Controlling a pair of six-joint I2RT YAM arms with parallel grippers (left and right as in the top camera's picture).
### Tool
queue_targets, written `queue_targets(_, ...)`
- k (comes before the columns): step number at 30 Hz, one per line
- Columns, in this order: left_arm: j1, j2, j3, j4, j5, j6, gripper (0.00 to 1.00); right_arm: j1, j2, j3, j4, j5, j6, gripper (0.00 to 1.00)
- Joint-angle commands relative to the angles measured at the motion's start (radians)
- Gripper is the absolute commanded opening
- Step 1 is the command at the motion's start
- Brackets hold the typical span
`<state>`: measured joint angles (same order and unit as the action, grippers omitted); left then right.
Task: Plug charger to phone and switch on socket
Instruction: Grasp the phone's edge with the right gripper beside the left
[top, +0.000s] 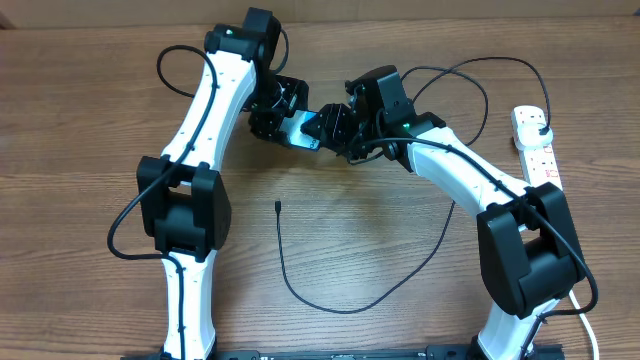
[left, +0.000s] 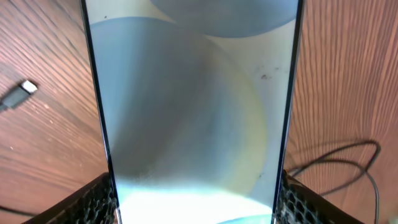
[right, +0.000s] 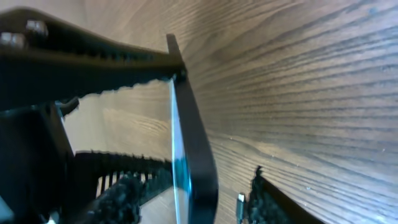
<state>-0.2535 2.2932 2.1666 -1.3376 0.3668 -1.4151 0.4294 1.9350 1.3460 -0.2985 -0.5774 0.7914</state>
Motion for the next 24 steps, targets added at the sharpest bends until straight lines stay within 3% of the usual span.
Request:
queue_targets(1,-0.016,-0.003,0.029,0.002,0.069,-0.015,0.38,0.008,0.006,-0.006,0.014,0.027,-0.002,0.52)
queue_targets(24,-0.045,-0.003,0.029,0.009,0.106,-0.030,0.39,0.017,0.006,-0.006,0.032,0.045,-0.002,0.31)
